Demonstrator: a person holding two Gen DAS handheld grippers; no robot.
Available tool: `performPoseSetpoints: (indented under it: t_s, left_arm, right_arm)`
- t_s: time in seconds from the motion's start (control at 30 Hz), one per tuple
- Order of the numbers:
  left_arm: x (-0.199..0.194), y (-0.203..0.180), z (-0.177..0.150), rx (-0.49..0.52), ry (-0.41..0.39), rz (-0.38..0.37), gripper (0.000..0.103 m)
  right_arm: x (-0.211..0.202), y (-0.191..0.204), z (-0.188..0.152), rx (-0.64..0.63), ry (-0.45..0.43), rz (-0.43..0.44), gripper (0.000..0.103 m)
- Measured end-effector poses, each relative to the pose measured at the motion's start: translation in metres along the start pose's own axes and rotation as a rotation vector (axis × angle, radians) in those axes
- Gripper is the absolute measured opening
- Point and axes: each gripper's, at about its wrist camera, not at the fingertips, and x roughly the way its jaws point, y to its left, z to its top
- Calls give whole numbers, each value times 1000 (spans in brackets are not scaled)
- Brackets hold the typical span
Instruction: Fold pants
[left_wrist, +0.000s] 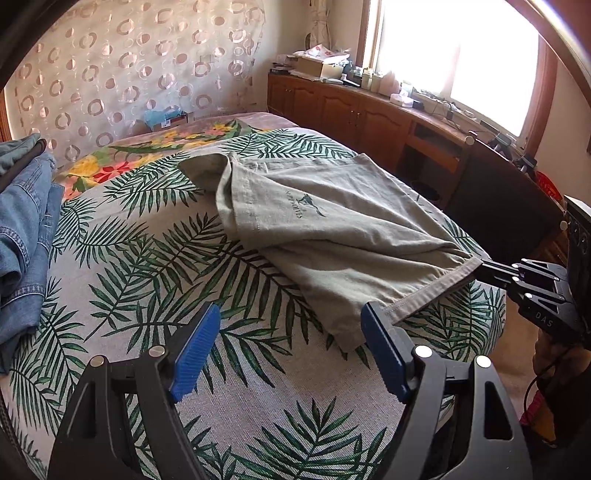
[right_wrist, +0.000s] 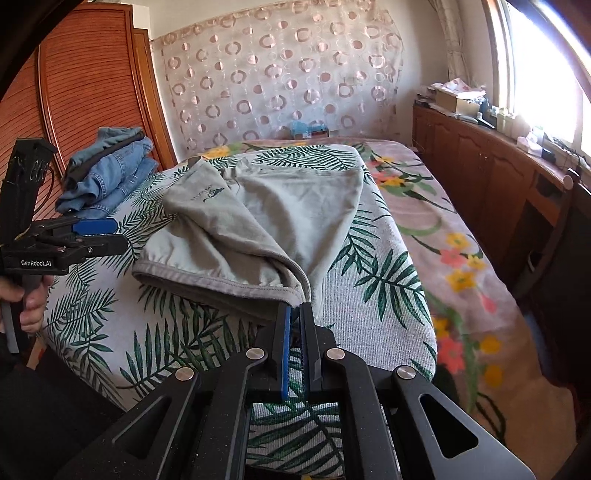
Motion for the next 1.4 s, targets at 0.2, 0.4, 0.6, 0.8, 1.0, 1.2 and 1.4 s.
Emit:
performPoseSetpoints:
  t_s: [0.2, 0.4, 0.6, 0.8, 1.0, 1.2, 1.4]
  left_arm:
    - [-1, 3, 1, -12, -12, 17, 79]
    - [-4, 12, -1, -32, -23, 33, 79]
    - [-5, 22, -1, -53, -32, 51, 79]
    - [-7, 34, -1, -73, -39, 70, 79]
    - [-6, 42, -1, -87, -48, 84, 79]
    - [-6, 47, -3, -93, -47, 94, 79]
    - [-7, 52, -5, -96, -45, 103, 79]
  right_arm:
    - [-1, -4, 3, 16, 11, -6, 4]
    - [-11, -6, 8, 14, -16, -17, 5]
    - [-10, 5, 19, -11, -39, 1, 14]
    - [13, 28, 39, -44, -58, 71, 35]
    - [50, 54, 71, -113, -30, 168, 35]
    - [89, 80, 94, -192, 8, 217, 35]
    - [124, 94, 107, -251, 59, 223, 35]
